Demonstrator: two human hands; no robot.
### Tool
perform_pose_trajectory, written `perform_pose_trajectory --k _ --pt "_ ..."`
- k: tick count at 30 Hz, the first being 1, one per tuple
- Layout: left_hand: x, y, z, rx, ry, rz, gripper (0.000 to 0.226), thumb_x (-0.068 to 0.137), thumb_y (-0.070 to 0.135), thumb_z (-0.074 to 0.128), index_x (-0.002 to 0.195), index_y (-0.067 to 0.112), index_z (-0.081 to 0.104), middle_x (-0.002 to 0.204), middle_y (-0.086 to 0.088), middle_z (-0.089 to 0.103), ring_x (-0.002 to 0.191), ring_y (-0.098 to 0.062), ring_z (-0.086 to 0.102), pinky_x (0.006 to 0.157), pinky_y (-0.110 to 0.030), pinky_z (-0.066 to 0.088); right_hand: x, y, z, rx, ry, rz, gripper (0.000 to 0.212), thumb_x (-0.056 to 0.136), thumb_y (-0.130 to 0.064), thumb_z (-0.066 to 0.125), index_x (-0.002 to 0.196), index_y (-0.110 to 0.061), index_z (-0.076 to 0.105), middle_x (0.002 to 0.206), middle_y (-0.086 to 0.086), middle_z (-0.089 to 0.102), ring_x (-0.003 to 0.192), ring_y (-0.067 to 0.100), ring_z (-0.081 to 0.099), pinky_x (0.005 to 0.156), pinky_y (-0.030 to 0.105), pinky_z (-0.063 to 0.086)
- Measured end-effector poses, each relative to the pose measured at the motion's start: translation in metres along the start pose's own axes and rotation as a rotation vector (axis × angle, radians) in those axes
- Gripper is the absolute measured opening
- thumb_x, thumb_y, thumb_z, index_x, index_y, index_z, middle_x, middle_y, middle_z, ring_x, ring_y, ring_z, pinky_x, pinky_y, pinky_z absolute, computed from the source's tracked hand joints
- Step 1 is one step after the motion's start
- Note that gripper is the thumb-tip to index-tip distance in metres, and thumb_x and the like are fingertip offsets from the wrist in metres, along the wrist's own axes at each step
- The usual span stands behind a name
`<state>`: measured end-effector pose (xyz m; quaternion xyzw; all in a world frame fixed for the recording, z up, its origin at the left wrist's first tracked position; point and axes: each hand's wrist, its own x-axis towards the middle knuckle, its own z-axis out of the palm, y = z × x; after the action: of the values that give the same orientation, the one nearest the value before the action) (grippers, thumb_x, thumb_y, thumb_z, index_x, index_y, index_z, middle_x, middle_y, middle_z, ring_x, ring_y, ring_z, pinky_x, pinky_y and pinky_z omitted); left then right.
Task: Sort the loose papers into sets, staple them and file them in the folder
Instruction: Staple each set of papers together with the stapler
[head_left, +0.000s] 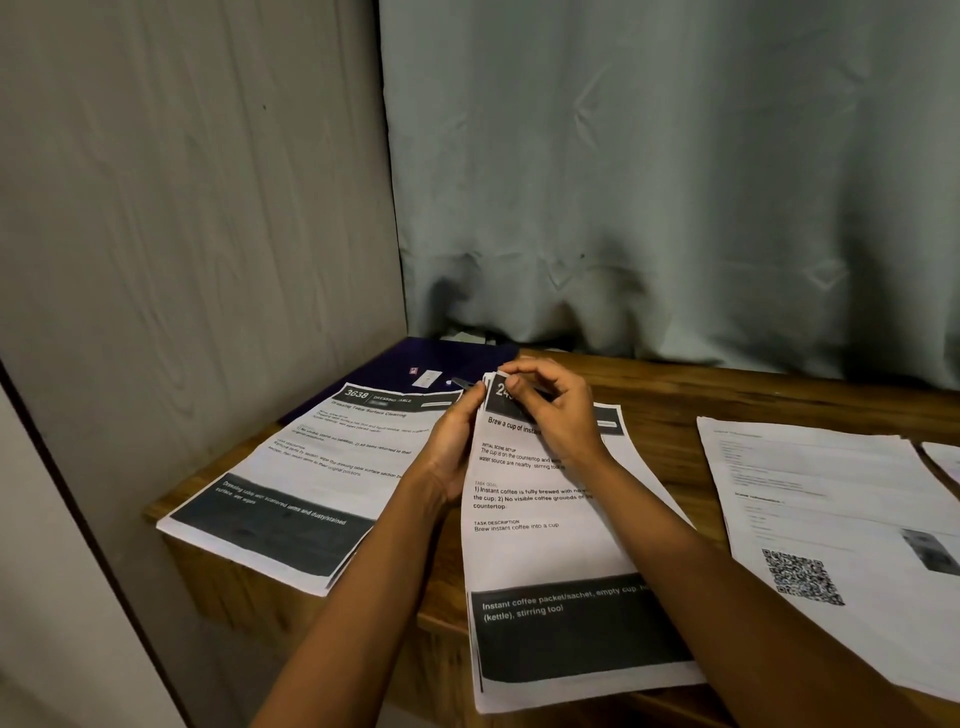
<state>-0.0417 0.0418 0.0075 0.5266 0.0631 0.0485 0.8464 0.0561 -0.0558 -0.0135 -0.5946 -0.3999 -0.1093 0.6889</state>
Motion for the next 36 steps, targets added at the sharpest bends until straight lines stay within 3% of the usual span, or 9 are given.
perform_pose_trajectory --k 4,12,16,20,26,29,36 --pt "0.0019 -0.0023 -0.0012 0.030 0.026 0.052 0.035 0.098 0.038 0.044 0.110 0.011 0.062 0.083 -0.014 0.071 0.076 -0.025 0.069 0.068 -0.035 0.055 -0.0006 0.0000 0.0007 -0.018 0.005 -0.008 0.013 0.085 -0.015 0.069 0.095 -0.024 0.072 0.099 -0.007 0.069 0.098 0.016 0.065 0.089 0.037 0.053" --pt "0.0021 -0.0049 -0.0028 0.116 0.024 0.169 0.029 0.101 0.032 0.040 0.105 0.012 0.061 0.083 -0.012 0.072 0.077 -0.024 0.070 0.069 -0.034 0.058 0.0006 -0.0009 0.0008 -0.032 0.012 -0.048 0.024 0.082 -0.009 0.072 0.092 -0.031 0.073 0.098 -0.007 0.070 0.100 0.018 0.065 0.093 0.041 0.051" --pt "0.0010 -0.0053 -0.0015 0.143 0.016 0.187 0.029 0.101 0.032 0.039 0.103 0.012 0.061 0.080 -0.011 0.072 0.074 -0.023 0.071 0.066 -0.032 0.059 0.0005 -0.0022 0.0010 -0.047 0.019 -0.048 0.023 0.080 -0.005 0.072 0.095 -0.023 0.074 0.100 -0.005 0.070 0.103 0.014 0.063 0.096 0.038 0.050" --pt "0.0019 -0.0060 -0.0008 0.146 0.042 0.203 0.027 0.101 0.031 0.041 0.102 0.013 0.061 0.084 -0.013 0.071 0.077 -0.024 0.070 0.073 -0.035 0.057 0.0000 -0.0047 0.0011 -0.039 0.035 -0.036 0.024 0.078 -0.003 0.073 0.091 -0.023 0.074 0.100 -0.005 0.070 0.104 0.010 0.063 0.096 0.033 0.049" --pt "0.0020 -0.0046 -0.0001 0.144 0.071 0.177 0.027 0.100 0.032 0.043 0.101 0.013 0.062 0.089 -0.016 0.069 0.082 -0.027 0.068 0.083 -0.042 0.053 0.0015 -0.0011 -0.0015 -0.024 0.048 -0.030 0.021 0.078 -0.006 0.074 0.087 -0.024 0.074 0.101 0.001 0.070 0.101 0.016 0.064 0.095 0.042 0.050" --pt "0.0023 -0.0048 0.0002 0.161 0.083 0.171 0.028 0.100 0.034 0.043 0.102 0.013 0.062 0.087 -0.016 0.069 0.079 -0.027 0.068 0.081 -0.042 0.054 0.0020 0.0002 -0.0028 -0.045 0.058 -0.022 0.019 0.080 -0.008 0.073 0.087 -0.025 0.073 0.100 -0.001 0.070 0.102 0.014 0.063 0.094 0.043 0.051" --pt "0.0049 -0.0060 -0.0023 0.145 0.094 0.135 0.035 0.098 0.037 0.047 0.118 0.011 0.058 0.099 -0.020 0.068 0.089 -0.031 0.068 0.085 -0.044 0.054 0.0033 -0.0008 -0.0025 -0.030 0.066 -0.037 0.024 0.077 -0.005 0.075 0.085 -0.028 0.075 0.094 -0.001 0.072 0.100 0.014 0.064 0.094 0.040 0.050"
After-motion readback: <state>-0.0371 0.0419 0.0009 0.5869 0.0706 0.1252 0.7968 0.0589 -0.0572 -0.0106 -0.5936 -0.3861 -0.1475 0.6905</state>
